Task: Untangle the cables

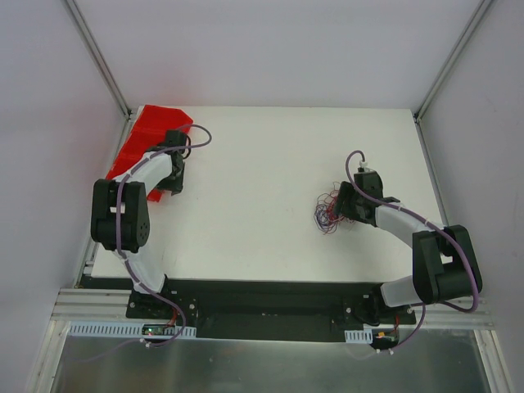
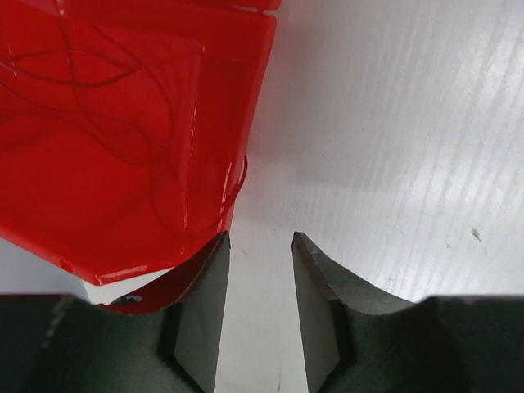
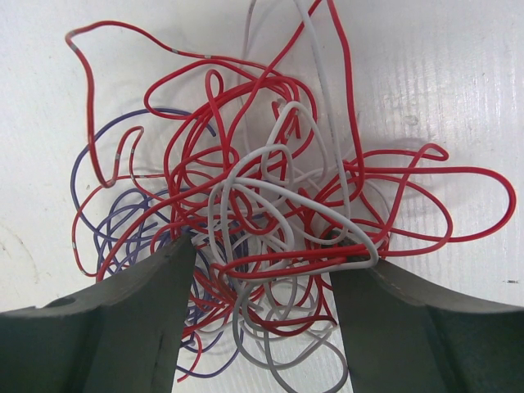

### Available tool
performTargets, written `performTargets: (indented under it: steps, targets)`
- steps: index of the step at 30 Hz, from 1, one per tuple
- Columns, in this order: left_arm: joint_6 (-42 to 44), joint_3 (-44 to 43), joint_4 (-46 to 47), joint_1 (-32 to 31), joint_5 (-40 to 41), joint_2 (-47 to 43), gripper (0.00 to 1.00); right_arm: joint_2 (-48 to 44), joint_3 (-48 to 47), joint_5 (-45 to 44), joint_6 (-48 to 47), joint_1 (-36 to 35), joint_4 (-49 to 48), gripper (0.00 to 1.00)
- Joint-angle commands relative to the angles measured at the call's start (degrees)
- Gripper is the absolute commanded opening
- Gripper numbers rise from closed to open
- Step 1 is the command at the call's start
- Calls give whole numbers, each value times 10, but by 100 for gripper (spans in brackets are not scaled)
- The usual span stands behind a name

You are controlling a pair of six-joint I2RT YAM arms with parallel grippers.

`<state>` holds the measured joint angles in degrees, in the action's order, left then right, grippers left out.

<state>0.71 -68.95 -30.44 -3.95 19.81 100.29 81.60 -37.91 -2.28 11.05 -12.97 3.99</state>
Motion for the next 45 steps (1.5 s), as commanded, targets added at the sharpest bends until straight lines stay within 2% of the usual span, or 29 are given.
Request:
performTargets:
  steps: [1, 6, 14, 25, 34, 40, 45]
  targets:
    - [26, -42, -15, -4, 72, 33, 35, 4, 9, 14, -2, -5, 19, 68]
    - [26, -43, -15, -5, 103, 40, 31, 3, 11, 14, -2, -6, 19, 68]
    - [28, -44, -16, -6, 131, 38, 32, 4, 9, 15, -2, -7, 19, 68]
    - [26, -46, -12, -2, 136, 45, 39, 4, 9, 15, -2, -7, 19, 68]
    - [34, -66, -13, 12, 110, 61, 30, 4, 9, 15, -2, -6, 19, 68]
    - [35, -66, -13, 20, 87, 66, 31, 5, 10, 16, -2, -6, 19, 68]
    - [28, -76, -20, 35, 39, 64, 18, 5, 10, 16, -2, -7, 19, 68]
